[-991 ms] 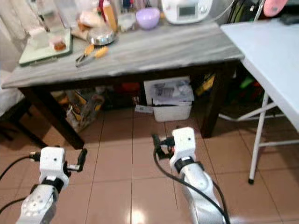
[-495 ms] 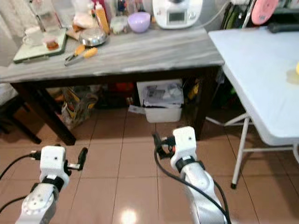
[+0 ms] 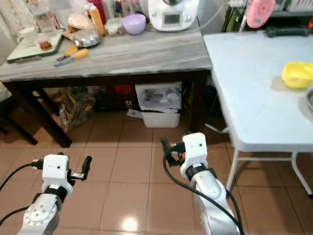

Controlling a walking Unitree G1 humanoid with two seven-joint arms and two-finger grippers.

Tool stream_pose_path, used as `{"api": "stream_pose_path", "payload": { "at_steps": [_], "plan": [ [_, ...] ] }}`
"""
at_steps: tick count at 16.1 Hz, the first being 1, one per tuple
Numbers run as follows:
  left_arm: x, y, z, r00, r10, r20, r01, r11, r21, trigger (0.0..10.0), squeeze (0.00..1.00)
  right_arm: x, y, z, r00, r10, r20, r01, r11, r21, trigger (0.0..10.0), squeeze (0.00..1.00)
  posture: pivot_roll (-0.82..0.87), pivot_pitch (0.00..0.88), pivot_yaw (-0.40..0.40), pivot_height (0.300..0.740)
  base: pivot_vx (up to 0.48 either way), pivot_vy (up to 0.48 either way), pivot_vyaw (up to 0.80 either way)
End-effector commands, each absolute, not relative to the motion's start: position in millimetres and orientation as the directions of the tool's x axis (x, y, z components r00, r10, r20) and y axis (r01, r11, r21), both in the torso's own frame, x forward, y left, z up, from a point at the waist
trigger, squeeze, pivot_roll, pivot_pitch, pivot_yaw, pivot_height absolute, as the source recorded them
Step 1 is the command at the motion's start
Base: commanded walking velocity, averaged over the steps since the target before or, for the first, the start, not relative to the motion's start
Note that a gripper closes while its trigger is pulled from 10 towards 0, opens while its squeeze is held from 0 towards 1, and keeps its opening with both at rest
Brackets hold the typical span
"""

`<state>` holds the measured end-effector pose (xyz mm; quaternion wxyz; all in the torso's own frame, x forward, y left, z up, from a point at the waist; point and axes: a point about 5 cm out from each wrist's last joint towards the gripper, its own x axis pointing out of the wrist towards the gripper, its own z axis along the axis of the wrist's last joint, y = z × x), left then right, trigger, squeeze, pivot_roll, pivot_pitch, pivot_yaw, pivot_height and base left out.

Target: Setting the table

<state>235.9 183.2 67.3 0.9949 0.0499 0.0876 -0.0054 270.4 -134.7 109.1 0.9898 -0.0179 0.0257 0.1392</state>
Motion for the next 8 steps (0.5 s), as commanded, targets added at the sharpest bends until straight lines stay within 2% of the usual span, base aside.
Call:
{"api": "stream_pose_path", "payload": {
  "at_steps": [1, 8],
  "plan": [
    [235.8, 185.5, 68.9, 0.986, 0.003, -0.169, 0.016, 0.994, 0.109, 10.0, 0.00, 271.1, -132.6, 112.1, 0.959, 0.279, -0.045, -0.281, 0.959, -0.029, 10.0, 0.00, -0.21, 0.103, 0.119, 0.740, 0.000, -0.322, 0.00],
    [235.2, 184.5, 71.1, 0.986, 0.002, -0.164, 0.016, 0.994, 0.106, 10.0, 0.00, 270.4, -133.1, 113.0, 0.960, 0.276, -0.038, -0.277, 0.961, -0.023, 10.0, 0.00, -0.21, 0.115, 0.115, 0.740, 0.000, -0.318, 0.00]
  ]
}}
